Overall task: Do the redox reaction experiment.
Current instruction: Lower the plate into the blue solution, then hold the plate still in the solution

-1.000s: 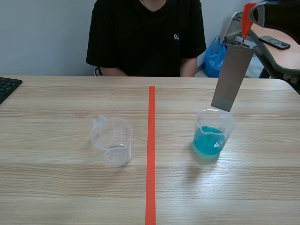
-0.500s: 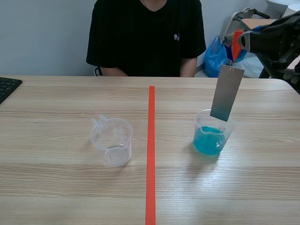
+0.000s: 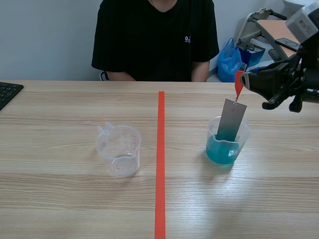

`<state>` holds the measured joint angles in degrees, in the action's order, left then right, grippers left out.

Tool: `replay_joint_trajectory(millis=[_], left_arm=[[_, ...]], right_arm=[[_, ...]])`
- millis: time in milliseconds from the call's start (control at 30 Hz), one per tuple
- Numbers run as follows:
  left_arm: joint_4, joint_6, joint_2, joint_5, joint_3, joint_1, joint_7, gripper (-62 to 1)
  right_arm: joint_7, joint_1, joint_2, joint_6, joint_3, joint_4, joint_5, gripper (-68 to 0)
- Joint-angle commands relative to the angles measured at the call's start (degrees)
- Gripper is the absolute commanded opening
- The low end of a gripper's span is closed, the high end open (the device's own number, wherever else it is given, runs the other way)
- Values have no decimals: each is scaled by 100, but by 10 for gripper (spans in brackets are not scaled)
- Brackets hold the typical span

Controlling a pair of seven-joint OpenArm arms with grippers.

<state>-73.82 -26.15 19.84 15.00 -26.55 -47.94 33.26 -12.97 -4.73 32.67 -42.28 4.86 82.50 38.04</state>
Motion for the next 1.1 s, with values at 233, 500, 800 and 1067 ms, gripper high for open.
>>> replay_joint_trajectory(millis=[233,500,800,1067], left_arm=[[-72,2,2,-61,15,-44,79,-578],[-72,2,2,-61,15,-44,81,-578],[-72,0,2,-61,15,-44,81,-578],[-70,-2,7,-61,15,-44,81,-578]], right_arm=[[232,-83,33,-44,31,-101,-140,-660],[245,-83,33,-44,35,-101,-188,-660],[245,-83,33,-44,35,-101,-188,-660],[245,-83,33,-44,35,-101,-186,-660]])
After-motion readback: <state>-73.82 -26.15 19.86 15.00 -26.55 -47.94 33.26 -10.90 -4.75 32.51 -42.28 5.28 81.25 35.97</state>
